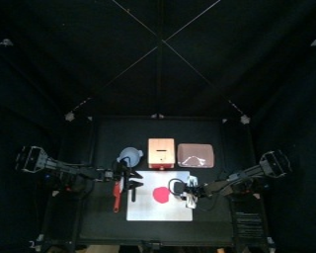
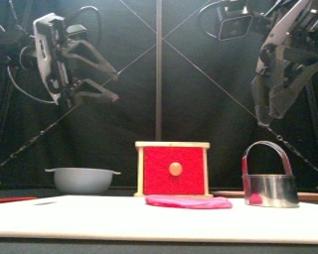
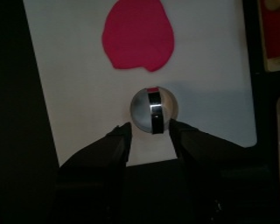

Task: Get the cutter from the drawer then cut the dough then place the extra dough in the bowl
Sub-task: Cut the dough

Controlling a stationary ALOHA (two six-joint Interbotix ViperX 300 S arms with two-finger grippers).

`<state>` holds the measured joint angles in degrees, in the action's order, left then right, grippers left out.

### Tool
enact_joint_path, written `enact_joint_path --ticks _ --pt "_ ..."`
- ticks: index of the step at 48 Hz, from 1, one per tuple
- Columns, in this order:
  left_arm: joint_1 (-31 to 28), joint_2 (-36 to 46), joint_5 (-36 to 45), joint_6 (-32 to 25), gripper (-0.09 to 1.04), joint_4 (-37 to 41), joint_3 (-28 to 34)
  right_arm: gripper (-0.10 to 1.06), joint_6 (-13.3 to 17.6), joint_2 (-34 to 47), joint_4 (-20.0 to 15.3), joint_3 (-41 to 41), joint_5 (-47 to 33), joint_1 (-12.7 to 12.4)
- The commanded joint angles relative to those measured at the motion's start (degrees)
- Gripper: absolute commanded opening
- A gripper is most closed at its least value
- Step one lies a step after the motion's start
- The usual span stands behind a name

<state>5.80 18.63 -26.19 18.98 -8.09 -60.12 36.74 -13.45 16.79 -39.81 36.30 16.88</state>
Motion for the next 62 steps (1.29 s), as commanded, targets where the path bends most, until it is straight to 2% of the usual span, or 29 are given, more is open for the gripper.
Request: enact_joint_path --ticks 1,17,34,62 --pt "1.8 -2.5 -0.7 -0.1 0.83 -0.1 0.4 0.77 -0.1 -0.9 0.3 0.3 -1.8 -1.0" --pt "3.5 -5.2 -2.5 0.0 0.83 -1.0 0.4 0.74 -0.1 0.6 0.5 -1.5 -5.4 -4.0" --pt "3.5 -5.2 -2.5 -0.1 0.83 -1.7 0.2 0.74 -0.3 1.7 -1.9 -1.8 -8.2 -4.0" --pt "3.5 -5.2 -2.5 -0.1 0.83 -2.0 0.0 0.73 -0.4 3.1 -1.9 -2.8 -8.2 -4.7"
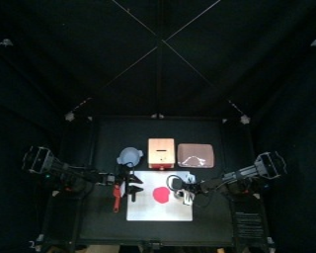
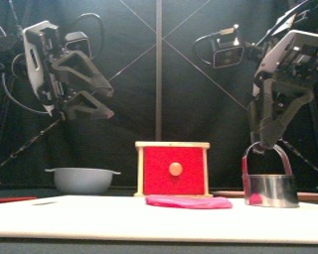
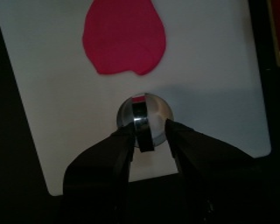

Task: Get the cutter from the drawer then cut the dough then place the extra dough in the bowl
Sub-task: Cut the dough

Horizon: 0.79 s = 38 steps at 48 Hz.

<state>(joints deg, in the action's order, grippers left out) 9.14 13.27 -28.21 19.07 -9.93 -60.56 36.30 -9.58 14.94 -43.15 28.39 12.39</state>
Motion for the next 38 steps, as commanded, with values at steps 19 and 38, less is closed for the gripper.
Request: enact_joint_path --ticks 19,38 --pt "0.2 0.2 -0.5 -0.2 0.83 -0.6 0.2 0.66 0.0 -0.5 -0.1 0.6 -0.3 -0.2" --pt "0.2 0.2 -0.5 -0.2 0.83 -1.7 0.0 0.55 0.3 -0.4 -0.2 1.4 -0.5 -0.3"
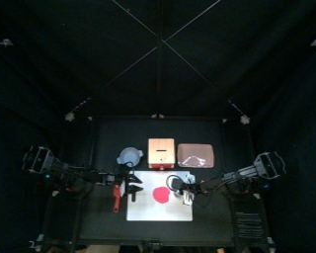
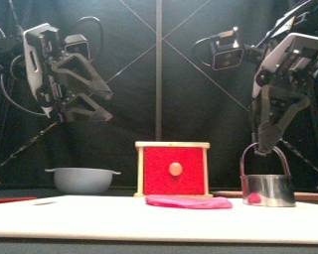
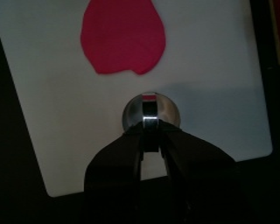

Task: Get the cutter from the drawer then cut the dough then place the extra dough in the bowl
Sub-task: Cut the dough

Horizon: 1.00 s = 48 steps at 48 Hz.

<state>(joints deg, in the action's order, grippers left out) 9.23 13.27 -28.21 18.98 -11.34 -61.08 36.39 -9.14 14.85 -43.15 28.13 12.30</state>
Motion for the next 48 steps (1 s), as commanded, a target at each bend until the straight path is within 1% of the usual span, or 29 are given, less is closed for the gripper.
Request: enact_joint_path --ticks 1,20,27,38,48 --pt "0.1 0.2 -0.5 -0.1 0.83 -0.3 0.5 0.55 0.2 -1.0 0.0 1.5 -0.2 -0.1" --pt "0.0 0.2 -0.5 -0.1 0.83 -0.7 0.5 0.55 -0.4 -1.6 0.7 5.1 0.5 -0.1" --pt "0.0 0.2 -0.5 -0.1 0.83 -0.9 0.5 0.55 -0.4 -1.1 1.6 7.2 0.4 -0.2" --pt "-0.1 0.2 -0.5 -0.1 0.83 -1.1 0.4 0.55 -0.5 2.1 3.9 10.8 -0.2 -0.2" --pt "-0.1 0.2 -0.5 -0.1 0.83 -1.7 0.3 0.55 -0.6 5.4 5.2 14.5 0.0 -0.6"
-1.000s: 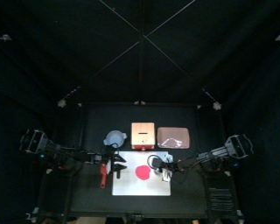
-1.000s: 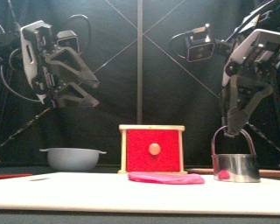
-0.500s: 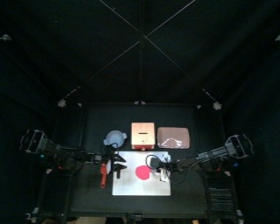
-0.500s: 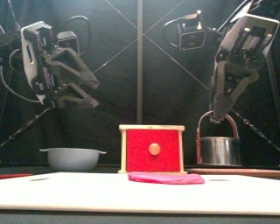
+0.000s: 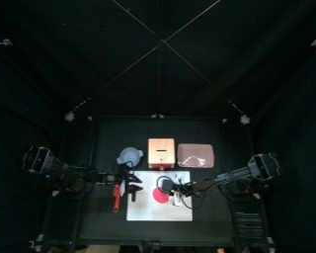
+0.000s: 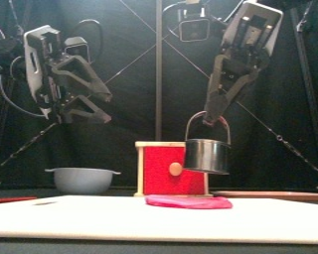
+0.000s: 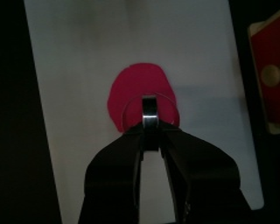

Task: Get the cutter from the drawer then cut the dough then place the extra dough in the bowl
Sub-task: Cut the dough

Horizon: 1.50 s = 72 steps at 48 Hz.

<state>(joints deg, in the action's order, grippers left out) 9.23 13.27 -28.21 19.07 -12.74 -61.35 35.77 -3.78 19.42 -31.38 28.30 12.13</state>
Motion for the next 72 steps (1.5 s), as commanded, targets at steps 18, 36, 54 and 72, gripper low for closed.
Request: enact_joint_path --ticks 18,36,54,72 --pt "-0.1 0.2 -0.5 -0.2 0.83 -1.1 0.1 0.55 0.3 3.5 -0.7 6.4 1.6 -1.2" --pt "-0.1 0.2 -0.5 -0.1 0.83 -1.1 0.0 0.55 0.0 5.8 -3.3 8.8 3.4 -1.4" --pt "-0.1 0.2 -0.5 -0.1 0.83 -1.1 0.0 0.55 0.0 6.9 -4.0 8.9 3.2 -1.4" --pt "-0.1 0.2 -0.5 -0.1 0.83 -1.1 -0.2 0.55 0.0 7.8 -4.1 9.1 2.5 -1.4"
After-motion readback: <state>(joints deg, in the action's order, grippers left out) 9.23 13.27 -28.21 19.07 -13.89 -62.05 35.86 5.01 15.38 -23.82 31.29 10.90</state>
